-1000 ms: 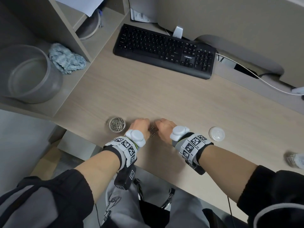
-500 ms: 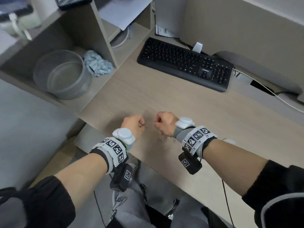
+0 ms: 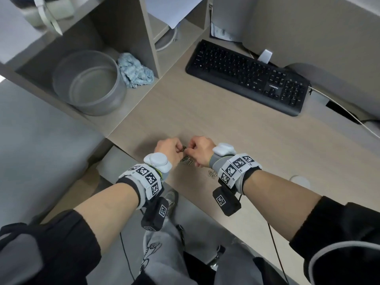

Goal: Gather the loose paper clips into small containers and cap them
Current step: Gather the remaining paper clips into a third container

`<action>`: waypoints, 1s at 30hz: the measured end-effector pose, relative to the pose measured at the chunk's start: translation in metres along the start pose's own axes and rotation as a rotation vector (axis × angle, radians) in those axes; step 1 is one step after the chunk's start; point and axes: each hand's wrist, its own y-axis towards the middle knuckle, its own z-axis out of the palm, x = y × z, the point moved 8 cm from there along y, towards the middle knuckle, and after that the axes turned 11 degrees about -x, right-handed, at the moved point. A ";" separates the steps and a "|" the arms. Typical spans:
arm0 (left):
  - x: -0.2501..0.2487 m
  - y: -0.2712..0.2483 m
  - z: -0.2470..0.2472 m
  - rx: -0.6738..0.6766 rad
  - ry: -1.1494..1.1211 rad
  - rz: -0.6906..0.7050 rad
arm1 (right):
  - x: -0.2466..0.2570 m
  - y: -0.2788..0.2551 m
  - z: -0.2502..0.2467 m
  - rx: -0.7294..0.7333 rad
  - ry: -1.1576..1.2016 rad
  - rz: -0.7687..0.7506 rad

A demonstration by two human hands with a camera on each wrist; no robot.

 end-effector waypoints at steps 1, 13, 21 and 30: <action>0.001 0.000 -0.001 -0.005 -0.028 -0.007 | 0.000 0.000 0.002 0.006 0.029 0.010; 0.002 -0.006 -0.003 0.001 -0.187 0.004 | -0.001 0.002 0.001 -0.003 0.109 0.023; 0.003 -0.003 -0.011 -0.080 -0.062 0.089 | -0.005 0.000 0.003 -0.036 0.069 0.024; 0.023 0.000 -0.001 -0.048 0.035 -0.022 | -0.011 0.009 0.010 -0.096 -0.068 0.071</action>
